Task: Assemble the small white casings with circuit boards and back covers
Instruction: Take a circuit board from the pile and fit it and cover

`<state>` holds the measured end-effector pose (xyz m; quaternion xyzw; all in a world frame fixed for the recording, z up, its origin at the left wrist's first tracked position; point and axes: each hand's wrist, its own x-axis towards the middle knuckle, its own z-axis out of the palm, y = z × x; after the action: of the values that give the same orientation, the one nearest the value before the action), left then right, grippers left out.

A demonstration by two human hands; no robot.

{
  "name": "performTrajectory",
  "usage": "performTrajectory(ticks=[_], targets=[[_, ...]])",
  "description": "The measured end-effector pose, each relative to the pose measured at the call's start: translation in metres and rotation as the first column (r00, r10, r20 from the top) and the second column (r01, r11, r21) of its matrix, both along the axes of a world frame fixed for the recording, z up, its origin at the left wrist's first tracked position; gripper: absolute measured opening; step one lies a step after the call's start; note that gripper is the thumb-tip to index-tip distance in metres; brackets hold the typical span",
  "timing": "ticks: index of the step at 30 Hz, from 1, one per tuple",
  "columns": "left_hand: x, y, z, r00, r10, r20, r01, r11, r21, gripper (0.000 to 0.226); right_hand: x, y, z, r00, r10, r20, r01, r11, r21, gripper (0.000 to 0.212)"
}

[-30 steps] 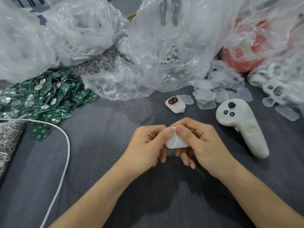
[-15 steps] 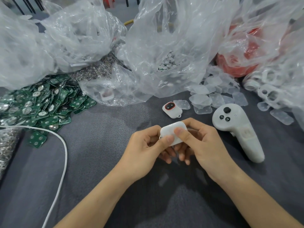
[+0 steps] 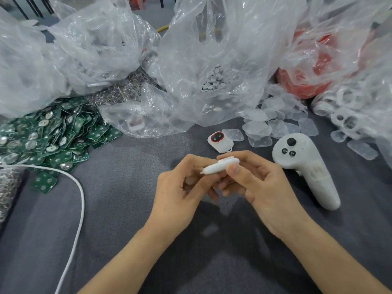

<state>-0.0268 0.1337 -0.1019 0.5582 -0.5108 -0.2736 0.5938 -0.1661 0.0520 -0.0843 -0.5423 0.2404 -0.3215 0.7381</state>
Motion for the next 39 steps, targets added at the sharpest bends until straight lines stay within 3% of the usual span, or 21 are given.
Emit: performTrajectory(ticks=[4,9,14,22,26,33,36,39], targets=[[-0.0003,0.0004,0.0035,0.999,0.024,0.027,-0.023,0.999,-0.022,0.036,-0.0028,-0.0018,0.0026,0.999,-0.039,0.006,0.039,0.999,-0.037,0.037],[-0.0008,-0.0023,0.0046,0.96,0.001,-0.28,0.014,0.999,0.053,0.014,-0.002,0.0022,0.0054,0.992,-0.064,-0.109,0.043,0.982,-0.185,0.042],[0.002,-0.004,0.0031,0.853,-0.123,-0.508,0.214,0.969,0.125,0.024,-0.002,0.0024,0.0063,0.986,-0.098,-0.137,0.062,0.967,-0.248,0.034],[-0.0058,-0.0044,0.0014,0.919,-0.02,-0.394,0.087,0.984,0.153,0.015,-0.0011,0.001,0.0007,0.985,-0.089,-0.147,0.054,0.972,-0.228,0.027],[-0.0065,-0.0028,0.0028,0.896,-0.048,-0.441,0.128,0.98,0.154,0.013,0.0003,0.0016,0.0005,0.987,-0.114,-0.117,0.094,0.982,-0.164,0.028],[-0.0058,-0.001,0.0036,0.924,-0.091,-0.37,0.179,0.961,0.211,0.024,-0.0015,-0.0014,-0.0012,0.975,-0.122,-0.187,0.084,0.976,-0.2,0.009],[-0.0046,-0.0014,0.004,0.926,-0.083,-0.369,0.175,0.959,0.222,0.028,-0.001,-0.0008,-0.0023,0.969,-0.116,-0.219,0.064,0.97,-0.234,0.026],[-0.003,-0.0023,0.0027,0.931,-0.063,-0.36,0.161,0.955,0.25,0.027,0.0003,0.0008,-0.0022,0.966,-0.086,-0.244,0.023,0.968,-0.252,0.031]])
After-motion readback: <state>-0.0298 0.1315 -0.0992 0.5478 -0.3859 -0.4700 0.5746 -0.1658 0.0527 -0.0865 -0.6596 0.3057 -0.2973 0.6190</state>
